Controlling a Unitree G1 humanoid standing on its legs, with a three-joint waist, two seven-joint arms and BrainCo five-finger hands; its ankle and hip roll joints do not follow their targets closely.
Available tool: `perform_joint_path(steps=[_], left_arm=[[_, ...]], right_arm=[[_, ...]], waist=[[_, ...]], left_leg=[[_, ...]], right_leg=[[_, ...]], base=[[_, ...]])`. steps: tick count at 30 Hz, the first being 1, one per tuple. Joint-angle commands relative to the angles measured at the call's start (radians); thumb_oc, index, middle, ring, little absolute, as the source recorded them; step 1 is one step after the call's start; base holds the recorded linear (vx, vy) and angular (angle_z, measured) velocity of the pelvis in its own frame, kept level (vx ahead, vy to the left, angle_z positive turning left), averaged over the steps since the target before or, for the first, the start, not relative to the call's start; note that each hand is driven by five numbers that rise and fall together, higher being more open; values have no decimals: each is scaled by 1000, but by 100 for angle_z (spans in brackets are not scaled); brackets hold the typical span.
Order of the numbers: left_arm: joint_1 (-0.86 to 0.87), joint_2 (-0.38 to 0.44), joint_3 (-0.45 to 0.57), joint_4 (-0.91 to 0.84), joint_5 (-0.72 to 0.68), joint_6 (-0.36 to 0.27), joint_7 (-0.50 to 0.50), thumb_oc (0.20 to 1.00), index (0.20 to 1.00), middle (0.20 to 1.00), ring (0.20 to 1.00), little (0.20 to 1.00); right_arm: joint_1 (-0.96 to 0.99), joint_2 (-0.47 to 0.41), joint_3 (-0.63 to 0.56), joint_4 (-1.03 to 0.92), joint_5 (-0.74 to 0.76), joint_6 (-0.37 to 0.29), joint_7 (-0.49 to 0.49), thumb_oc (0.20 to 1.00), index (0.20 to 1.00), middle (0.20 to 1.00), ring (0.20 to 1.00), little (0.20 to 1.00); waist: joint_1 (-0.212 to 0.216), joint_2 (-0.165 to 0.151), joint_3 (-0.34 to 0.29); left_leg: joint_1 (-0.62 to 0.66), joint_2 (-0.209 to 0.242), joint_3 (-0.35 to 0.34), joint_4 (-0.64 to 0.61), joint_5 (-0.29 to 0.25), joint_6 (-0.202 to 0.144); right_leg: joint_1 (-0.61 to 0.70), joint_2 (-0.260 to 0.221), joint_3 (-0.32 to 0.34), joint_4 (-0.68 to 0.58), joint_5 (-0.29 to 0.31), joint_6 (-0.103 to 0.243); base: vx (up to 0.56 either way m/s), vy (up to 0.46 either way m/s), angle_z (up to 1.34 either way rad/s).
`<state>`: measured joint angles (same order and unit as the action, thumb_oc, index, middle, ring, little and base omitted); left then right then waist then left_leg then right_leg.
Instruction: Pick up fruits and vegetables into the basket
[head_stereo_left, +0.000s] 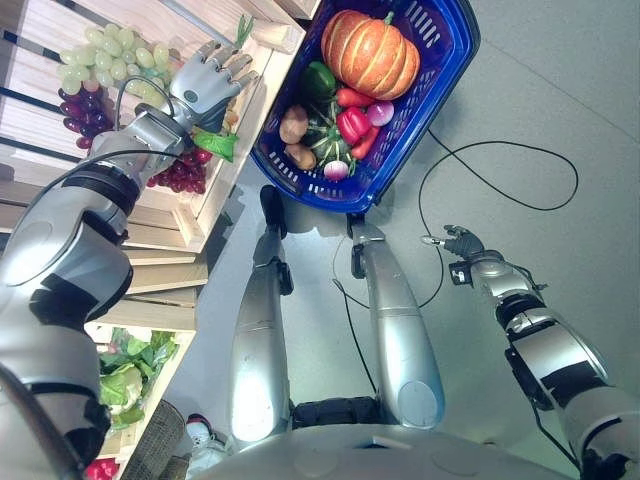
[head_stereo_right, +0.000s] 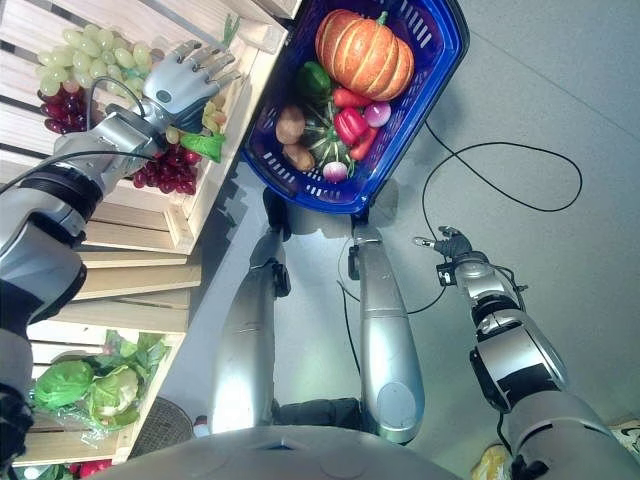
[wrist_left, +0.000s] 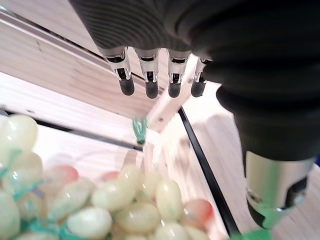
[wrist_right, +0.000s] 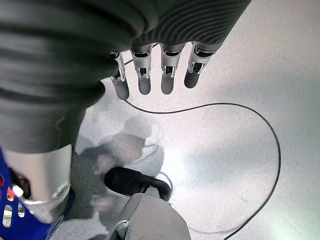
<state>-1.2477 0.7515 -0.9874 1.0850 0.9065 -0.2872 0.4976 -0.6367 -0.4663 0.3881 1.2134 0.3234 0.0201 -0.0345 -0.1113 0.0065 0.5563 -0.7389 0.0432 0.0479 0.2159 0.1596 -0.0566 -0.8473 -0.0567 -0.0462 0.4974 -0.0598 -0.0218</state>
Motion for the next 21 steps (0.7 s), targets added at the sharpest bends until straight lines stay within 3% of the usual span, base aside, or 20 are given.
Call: perform_joint_path(steps=[1, 4, 7, 10, 15, 21], left_arm=[[5, 20, 35, 11, 26, 14, -95, 1000, 1000, 1000, 1000, 1000], [29, 21, 38, 30, 25, 64, -174, 1000, 1000, 1000, 1000, 1000], [41, 25, 41, 47, 6, 114, -202, 1000, 1000, 1000, 1000, 1000], [46, 28, 46, 69, -6, 127, -206, 1000, 1000, 1000, 1000, 1000], [43, 32, 55, 81, -1, 162, -201, 1000, 1000, 1000, 1000, 1000], [44, 30, 71, 125, 55, 234, -108, 1000, 1000, 1000, 1000, 1000]], right_arm=[[40, -67, -7, 21, -17, 11, 4, 1000, 1000, 1000, 1000, 1000], [33, -70, -2, 23, -17, 16, 1, 1000, 1000, 1000, 1000, 1000], [30, -80, -2, 21, -19, 19, 4, 1000, 1000, 1000, 1000, 1000], [31, -84, 2, 18, -17, 20, 2, 1000, 1000, 1000, 1000, 1000], [32, -88, 2, 11, -15, 18, 1, 1000, 1000, 1000, 1000, 1000], [25, -85, 13, -1, -1, 20, -7, 1000, 1000, 1000, 1000, 1000]], waist=[[-5, 16, -36], [-5, 13, -36], [-7, 9, -36], [-8, 5, -36], [-7, -1, -36], [-5, -15, -36]], left_leg=[[-27, -20, 11, 142, -138, -7], [-32, -19, 9, 142, -134, -8], [-46, -15, 8, 144, -131, -8], [-58, -15, 5, 149, -131, -9], [-78, -16, -1, 154, -133, -5], [-109, -16, -5, 161, -132, -4]], right_leg=[[50, -3, -5, -144, 96, 97], [46, -1, -4, -149, 102, 96], [34, 1, -3, -151, 105, 96], [24, 2, -2, -151, 107, 94], [5, 5, -2, -150, 109, 94], [-23, 7, 2, -152, 118, 94]], base=[[0, 0, 0], [-7, 23, 0], [-10, 25, 0], [-3, 11, 0], [-2, 7, 0], [-3, 5, 0]])
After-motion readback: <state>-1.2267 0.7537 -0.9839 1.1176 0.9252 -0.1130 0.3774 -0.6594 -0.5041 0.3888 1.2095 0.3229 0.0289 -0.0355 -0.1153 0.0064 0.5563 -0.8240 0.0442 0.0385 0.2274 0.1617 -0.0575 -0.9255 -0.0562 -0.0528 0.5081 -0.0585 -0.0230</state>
